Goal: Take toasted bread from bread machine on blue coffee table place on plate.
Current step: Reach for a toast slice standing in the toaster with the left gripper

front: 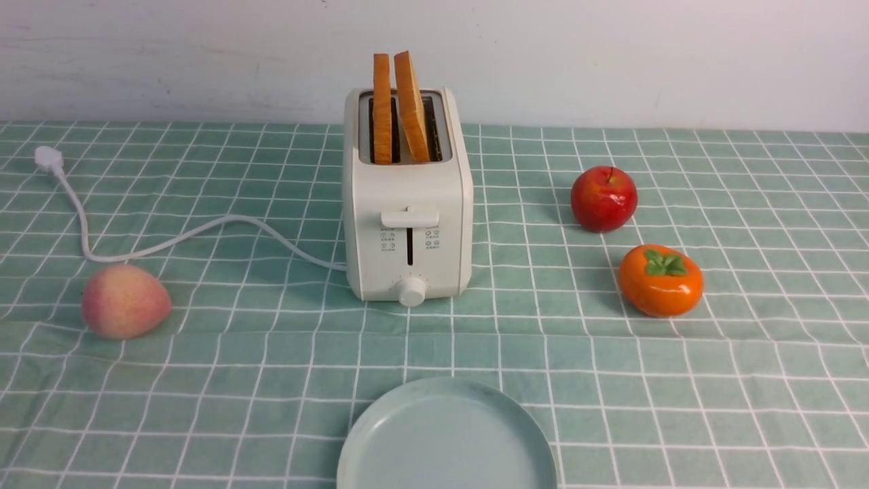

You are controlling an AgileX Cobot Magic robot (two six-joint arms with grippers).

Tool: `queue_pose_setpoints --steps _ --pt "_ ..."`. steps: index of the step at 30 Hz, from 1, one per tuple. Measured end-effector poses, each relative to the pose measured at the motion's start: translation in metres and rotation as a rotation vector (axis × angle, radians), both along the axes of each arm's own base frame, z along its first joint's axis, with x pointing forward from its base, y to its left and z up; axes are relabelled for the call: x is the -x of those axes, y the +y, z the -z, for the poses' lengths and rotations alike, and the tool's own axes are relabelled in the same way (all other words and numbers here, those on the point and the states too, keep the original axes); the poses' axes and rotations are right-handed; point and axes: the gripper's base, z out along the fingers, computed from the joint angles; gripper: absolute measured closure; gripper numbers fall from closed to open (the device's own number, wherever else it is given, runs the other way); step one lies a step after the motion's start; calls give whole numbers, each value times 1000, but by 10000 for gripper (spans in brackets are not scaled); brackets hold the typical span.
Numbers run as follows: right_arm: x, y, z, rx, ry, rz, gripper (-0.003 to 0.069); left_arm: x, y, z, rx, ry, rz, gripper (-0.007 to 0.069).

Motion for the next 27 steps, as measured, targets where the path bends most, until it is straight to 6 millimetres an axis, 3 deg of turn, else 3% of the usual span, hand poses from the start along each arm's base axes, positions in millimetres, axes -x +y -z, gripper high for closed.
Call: queue_pose_setpoints --steps 3,4,5,8,12,16,18,19,20,22,27 --pt "0 -1 -2 -25 -25 8 419 -23 -12 -19 -194 256 90 638" --pt "0 -1 -2 -32 -26 8 419 -42 -18 -23 -290 433 160 638" --pt "0 -1 -2 -32 -26 8 419 -45 -19 -25 -298 437 160 638" --pt "0 -1 -2 -64 -26 5 419 -90 -29 -18 -435 747 300 638" --pt "3 9 -4 -192 95 -89 423 -134 -35 6 -503 951 404 638" --pt "10 20 -23 -149 216 -197 468 -158 -45 21 -535 979 464 638" --pt "8 24 -45 -87 327 -258 562 -181 -63 23 -583 941 524 638" --pt "6 24 -45 -85 338 -257 571 -181 -64 21 -588 929 526 638" --pt "-1 26 -57 -64 431 -292 645 -198 -82 14 -620 885 565 638" --pt "-14 27 -66 -42 550 -337 672 -213 -96 7 -629 862 588 638" --pt "-39 35 -73 58 846 -583 678 -261 -118 -17 -618 836 551 638"
